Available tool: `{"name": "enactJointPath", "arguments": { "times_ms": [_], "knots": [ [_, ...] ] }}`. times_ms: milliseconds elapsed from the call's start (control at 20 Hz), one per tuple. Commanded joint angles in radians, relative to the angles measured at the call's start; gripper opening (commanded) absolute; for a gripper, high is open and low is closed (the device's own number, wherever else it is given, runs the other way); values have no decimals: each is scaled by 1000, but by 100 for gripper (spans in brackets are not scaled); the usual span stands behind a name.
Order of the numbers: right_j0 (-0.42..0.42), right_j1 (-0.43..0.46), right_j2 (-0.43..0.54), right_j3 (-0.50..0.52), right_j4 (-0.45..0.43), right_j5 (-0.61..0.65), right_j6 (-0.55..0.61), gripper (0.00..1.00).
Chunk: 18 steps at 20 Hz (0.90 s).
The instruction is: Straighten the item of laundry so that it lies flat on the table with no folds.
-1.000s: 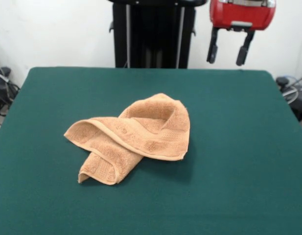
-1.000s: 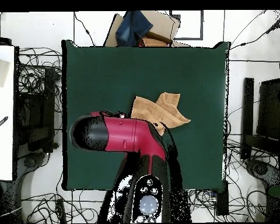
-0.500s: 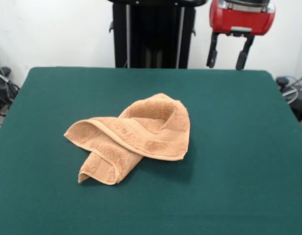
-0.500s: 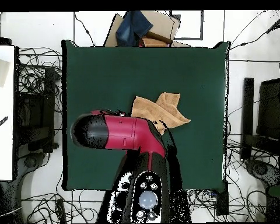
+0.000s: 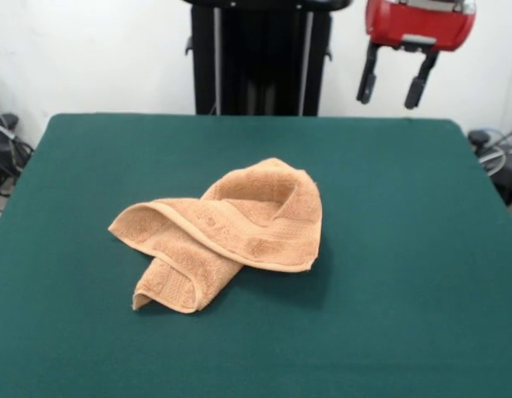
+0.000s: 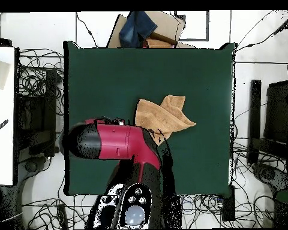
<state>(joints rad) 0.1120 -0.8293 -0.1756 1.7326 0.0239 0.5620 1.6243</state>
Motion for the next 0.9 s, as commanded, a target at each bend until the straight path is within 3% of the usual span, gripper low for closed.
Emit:
{"name": "enactJointPath", "arguments": {
  "times_ms": [50,400,900],
  "knots": [
    [41,55,-61,-7,-19,16,267,100],
    [58,77,-73,-36,-34,2,222,100],
    [49,39,-51,42,19,54,230,100]
  ]
}}
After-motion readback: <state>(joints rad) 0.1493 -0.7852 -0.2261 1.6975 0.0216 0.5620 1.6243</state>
